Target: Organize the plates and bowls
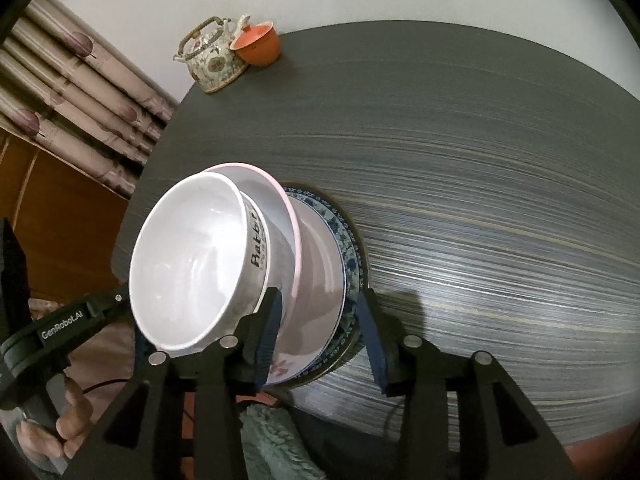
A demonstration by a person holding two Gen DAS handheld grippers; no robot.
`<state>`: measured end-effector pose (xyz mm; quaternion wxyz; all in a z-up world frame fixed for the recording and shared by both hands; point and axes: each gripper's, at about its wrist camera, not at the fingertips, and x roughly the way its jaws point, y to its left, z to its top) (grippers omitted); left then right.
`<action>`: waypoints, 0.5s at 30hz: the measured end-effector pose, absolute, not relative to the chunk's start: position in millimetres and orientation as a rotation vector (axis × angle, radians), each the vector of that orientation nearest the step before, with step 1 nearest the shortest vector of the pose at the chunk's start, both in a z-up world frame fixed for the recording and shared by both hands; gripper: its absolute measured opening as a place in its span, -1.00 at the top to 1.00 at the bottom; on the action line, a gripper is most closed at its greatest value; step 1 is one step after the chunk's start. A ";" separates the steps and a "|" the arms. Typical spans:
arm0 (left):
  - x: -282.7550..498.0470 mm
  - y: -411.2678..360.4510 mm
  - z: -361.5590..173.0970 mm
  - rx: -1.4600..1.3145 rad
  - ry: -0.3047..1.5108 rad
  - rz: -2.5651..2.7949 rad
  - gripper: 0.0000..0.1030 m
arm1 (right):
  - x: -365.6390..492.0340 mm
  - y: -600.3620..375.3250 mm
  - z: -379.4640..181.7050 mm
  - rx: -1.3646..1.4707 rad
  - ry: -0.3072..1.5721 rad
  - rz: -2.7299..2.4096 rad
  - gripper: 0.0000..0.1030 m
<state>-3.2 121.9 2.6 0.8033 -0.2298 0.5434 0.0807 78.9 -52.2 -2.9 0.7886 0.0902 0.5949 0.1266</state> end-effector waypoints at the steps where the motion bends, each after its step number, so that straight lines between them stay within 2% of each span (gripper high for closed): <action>1: -5.6 121.8 4.3 -0.489 1.160 0.177 0.57 | 76.8 -52.9 -1.6 0.189 1.276 0.272 0.15; 2: -7.3 121.7 6.3 -0.484 1.154 0.181 0.47 | 73.4 -53.8 0.3 0.183 1.267 0.273 0.09; 6: -16.9 114.9 11.8 -0.437 1.125 0.199 0.29 | 64.6 -57.4 4.4 0.178 1.238 0.278 -0.04; 11: -31.5 101.2 12.5 -0.372 1.094 0.220 0.26 | 49.7 -57.0 6.8 0.147 1.194 0.291 -0.31; 15: -43.6 90.2 13.4 -0.316 1.039 0.238 0.01 | 35.5 -52.6 6.3 0.088 1.147 0.309 -0.48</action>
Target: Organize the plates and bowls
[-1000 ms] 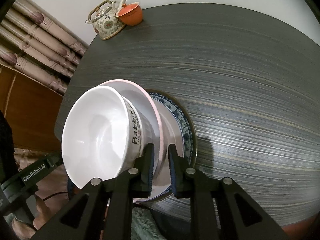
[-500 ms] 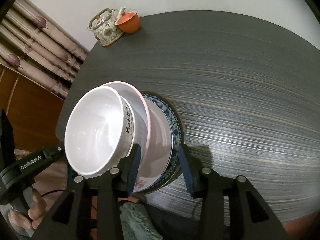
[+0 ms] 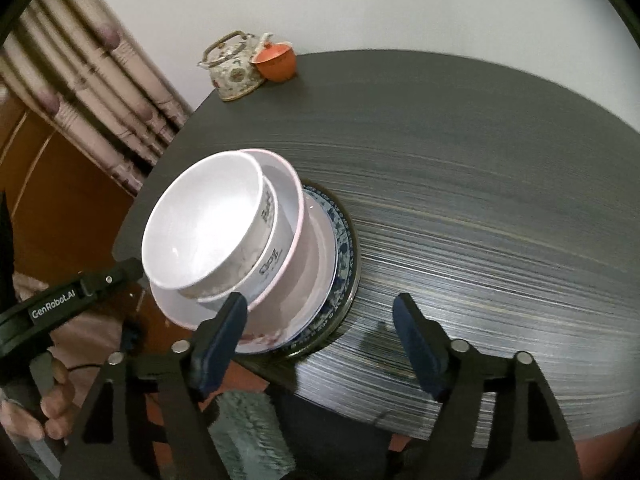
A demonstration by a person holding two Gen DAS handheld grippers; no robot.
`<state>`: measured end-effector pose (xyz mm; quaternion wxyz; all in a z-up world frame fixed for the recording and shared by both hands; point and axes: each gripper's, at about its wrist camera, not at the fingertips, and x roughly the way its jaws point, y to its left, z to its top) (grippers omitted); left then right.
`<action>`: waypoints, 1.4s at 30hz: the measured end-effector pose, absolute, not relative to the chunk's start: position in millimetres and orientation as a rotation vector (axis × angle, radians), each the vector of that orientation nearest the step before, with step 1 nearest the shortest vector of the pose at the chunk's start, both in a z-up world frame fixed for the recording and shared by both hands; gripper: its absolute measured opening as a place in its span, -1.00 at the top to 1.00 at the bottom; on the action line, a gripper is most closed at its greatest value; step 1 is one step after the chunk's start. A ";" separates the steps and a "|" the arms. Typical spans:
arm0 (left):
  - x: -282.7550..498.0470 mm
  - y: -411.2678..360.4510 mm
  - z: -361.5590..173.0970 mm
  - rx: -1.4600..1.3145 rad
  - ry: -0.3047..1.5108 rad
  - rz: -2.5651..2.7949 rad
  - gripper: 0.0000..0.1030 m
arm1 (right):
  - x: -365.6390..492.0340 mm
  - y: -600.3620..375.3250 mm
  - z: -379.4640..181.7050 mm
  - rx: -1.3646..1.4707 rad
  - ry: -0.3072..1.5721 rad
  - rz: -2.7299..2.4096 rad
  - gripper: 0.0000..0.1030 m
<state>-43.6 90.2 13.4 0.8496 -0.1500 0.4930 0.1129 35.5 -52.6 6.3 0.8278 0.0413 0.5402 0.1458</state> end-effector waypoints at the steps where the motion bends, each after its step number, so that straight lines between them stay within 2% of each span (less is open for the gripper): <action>1: -46.9 88.7 13.8 -0.304 1.026 0.236 -0.01 | 32.5 -51.0 5.3 0.075 1.138 0.312 -0.53; 4: -51.1 82.9 9.7 -0.277 1.011 0.236 -0.05 | 23.5 -47.6 1.9 0.055 1.119 0.323 -0.64; 6: -54.7 79.5 5.9 -0.262 1.004 0.249 -0.17 | 18.6 -45.0 -0.5 0.047 1.111 0.336 -0.71; 14: -66.0 64.3 -0.5 -0.174 0.954 0.284 -0.26 | 0.6 -38.1 -8.7 0.011 1.077 0.352 -0.94; 42: -79.1 61.0 4.3 -0.159 0.939 0.309 -0.26 | -8.5 -37.3 -6.0 0.008 1.054 0.348 -0.97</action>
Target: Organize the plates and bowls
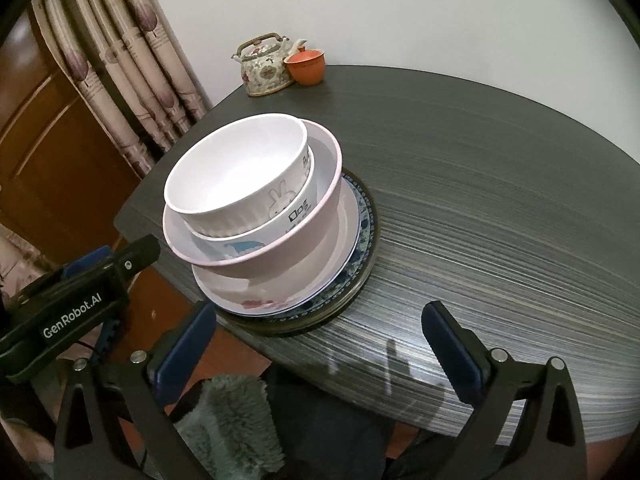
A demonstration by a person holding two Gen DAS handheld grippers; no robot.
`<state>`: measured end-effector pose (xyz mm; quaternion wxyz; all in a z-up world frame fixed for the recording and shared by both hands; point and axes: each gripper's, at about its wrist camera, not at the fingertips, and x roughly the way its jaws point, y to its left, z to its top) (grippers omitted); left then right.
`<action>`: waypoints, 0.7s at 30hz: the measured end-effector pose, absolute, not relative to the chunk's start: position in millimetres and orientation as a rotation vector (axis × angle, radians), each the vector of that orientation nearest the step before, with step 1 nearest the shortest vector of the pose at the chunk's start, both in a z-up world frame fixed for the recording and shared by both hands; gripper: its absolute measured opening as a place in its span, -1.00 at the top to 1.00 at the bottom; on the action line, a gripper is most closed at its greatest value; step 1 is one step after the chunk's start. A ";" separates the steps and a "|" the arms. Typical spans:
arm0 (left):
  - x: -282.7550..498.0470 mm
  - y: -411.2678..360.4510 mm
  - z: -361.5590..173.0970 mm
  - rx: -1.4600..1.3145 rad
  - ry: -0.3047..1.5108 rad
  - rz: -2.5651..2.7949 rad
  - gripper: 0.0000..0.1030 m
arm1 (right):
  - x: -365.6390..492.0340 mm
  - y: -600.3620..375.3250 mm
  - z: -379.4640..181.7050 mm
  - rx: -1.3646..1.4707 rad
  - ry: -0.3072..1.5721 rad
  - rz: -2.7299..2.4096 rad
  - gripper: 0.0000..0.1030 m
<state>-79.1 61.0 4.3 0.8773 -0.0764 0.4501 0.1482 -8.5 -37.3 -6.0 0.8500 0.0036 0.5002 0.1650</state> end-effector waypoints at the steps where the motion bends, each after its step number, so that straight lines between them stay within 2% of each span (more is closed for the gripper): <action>1: -79.3 60.5 4.5 -0.158 0.939 0.310 -0.26 | -8.7 -36.0 -6.0 0.007 1.054 0.349 -0.97; 21: -77.0 63.4 -0.8 -0.157 0.963 0.298 -0.26 | -14.3 -32.0 -7.2 -0.003 1.059 0.350 -0.97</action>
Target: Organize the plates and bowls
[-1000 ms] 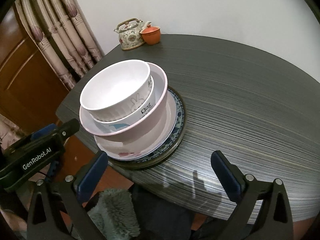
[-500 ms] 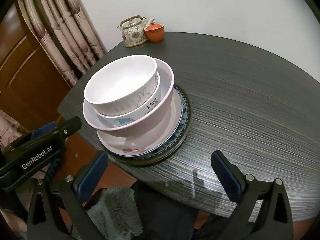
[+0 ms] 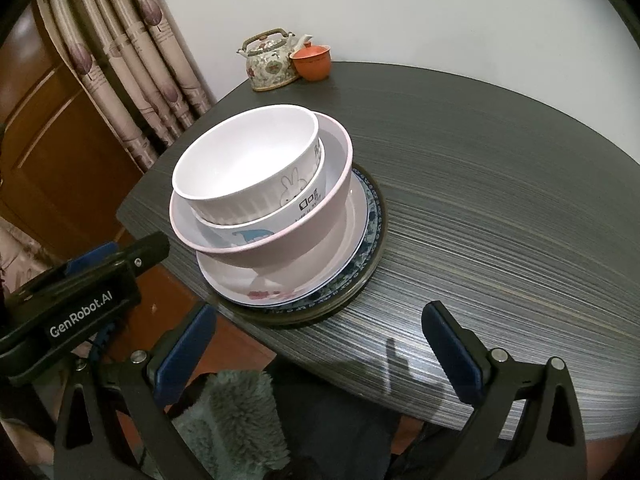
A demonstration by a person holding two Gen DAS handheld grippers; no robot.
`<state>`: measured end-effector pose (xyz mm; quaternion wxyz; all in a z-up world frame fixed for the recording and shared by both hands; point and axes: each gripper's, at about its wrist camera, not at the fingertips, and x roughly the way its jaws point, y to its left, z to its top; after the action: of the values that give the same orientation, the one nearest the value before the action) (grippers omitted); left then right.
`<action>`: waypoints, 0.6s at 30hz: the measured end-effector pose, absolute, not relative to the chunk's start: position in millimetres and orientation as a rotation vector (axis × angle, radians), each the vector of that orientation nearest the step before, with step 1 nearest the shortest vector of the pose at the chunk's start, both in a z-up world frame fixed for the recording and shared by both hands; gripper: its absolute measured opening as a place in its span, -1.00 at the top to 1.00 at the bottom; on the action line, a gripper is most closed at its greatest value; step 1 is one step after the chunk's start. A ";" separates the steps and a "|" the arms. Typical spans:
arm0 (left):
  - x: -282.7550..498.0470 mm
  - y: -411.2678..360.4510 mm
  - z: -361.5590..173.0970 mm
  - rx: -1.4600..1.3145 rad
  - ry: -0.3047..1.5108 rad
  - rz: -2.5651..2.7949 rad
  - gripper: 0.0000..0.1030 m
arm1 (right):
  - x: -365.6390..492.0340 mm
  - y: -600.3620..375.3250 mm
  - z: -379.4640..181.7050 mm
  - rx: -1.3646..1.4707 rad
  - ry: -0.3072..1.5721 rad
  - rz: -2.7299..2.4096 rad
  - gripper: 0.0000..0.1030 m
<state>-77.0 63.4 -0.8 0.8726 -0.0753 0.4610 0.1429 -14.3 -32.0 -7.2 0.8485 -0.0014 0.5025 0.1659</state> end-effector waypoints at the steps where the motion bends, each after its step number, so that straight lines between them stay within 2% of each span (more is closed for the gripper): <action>1: -77.0 63.6 -1.3 -0.157 0.963 0.299 -0.26 | -14.6 -31.7 -7.5 -0.004 1.059 0.350 -0.97; 18: -79.5 61.9 -2.6 -0.156 0.962 0.298 -0.26 | -13.5 -30.9 -9.1 -0.011 1.062 0.347 -0.97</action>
<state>-79.5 61.9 -2.6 0.8731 -0.0745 0.4602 0.1425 -13.5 -30.9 -9.1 0.8480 -0.0053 0.5038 0.1647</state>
